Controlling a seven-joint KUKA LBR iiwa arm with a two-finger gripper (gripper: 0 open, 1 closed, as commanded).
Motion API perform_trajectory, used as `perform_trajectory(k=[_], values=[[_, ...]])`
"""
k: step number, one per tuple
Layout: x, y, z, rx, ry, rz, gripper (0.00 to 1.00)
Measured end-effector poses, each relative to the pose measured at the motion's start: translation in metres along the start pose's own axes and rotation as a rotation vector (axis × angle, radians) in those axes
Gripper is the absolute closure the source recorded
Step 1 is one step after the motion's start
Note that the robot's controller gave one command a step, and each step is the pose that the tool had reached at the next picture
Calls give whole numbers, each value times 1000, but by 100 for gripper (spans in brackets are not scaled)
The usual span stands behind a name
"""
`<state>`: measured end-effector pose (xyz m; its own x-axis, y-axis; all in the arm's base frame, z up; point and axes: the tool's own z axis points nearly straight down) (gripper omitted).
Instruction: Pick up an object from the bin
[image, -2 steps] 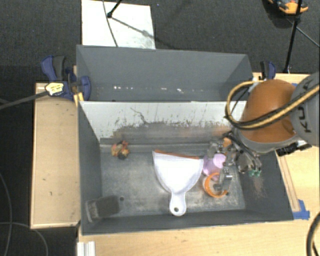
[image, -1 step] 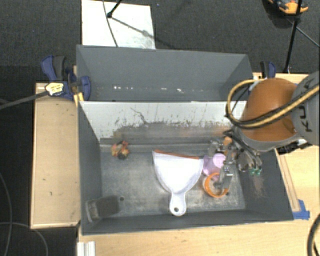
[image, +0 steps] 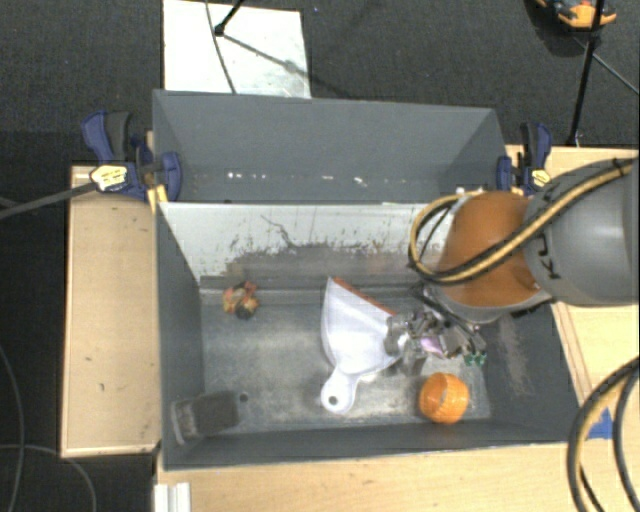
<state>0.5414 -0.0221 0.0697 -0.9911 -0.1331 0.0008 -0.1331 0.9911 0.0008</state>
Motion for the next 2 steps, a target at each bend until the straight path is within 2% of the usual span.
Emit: perform_trajectory(k=[1,2], values=[[0,0,0,0,0,-1,100],[-14,5,-121,1,-1,-38,100]])
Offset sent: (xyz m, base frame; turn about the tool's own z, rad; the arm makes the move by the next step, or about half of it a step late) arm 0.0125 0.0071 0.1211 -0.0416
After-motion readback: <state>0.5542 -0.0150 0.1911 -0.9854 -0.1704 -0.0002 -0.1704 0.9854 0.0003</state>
